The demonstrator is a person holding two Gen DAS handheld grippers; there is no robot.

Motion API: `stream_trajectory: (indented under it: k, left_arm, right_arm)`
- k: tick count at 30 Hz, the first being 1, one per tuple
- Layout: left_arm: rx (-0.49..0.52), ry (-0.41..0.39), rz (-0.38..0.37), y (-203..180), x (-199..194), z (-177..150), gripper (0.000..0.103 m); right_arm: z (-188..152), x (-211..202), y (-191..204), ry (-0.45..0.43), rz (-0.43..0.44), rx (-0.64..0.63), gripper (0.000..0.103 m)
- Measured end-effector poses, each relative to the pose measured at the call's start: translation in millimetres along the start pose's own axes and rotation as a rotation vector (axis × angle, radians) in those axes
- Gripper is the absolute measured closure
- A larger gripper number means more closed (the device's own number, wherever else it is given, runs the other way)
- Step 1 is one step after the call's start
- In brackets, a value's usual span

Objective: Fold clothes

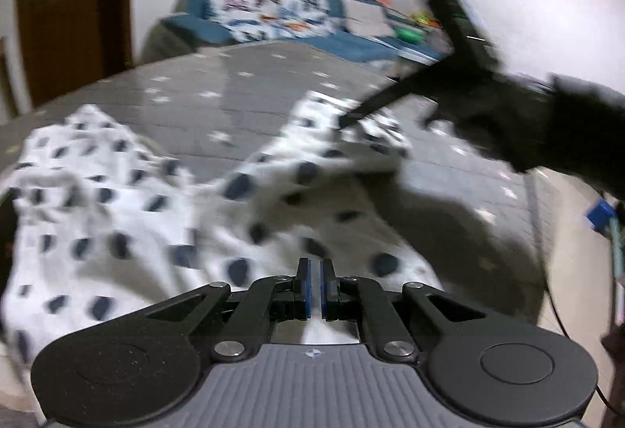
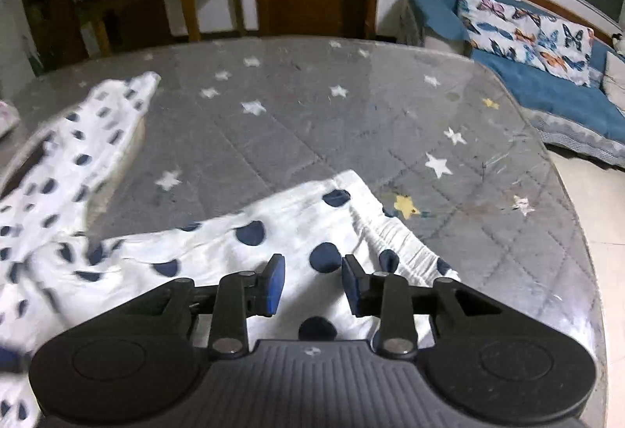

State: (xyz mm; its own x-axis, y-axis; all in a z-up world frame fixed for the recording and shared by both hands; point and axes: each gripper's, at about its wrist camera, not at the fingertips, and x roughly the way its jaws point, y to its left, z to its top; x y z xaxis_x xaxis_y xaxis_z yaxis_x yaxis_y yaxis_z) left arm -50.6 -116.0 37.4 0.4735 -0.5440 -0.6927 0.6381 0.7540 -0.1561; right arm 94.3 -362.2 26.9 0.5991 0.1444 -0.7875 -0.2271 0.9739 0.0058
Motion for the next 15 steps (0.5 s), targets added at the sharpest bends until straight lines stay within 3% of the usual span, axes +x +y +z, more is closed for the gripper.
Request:
stream_trajectory:
  k: [7, 15]
  left_arm:
    - [0.053, 0.053, -0.124, -16.5, 18.7, -6.4, 0.098]
    - [0.088, 0.056, -0.23, -24.0, 25.5, -12.0, 0.098]
  right_arm:
    - [24.8, 29.6, -0.9, -0.053, -0.008, 0.005, 0.065]
    - [70.4, 72.6, 10.5, -0.091, -0.019, -0.054, 0.061]
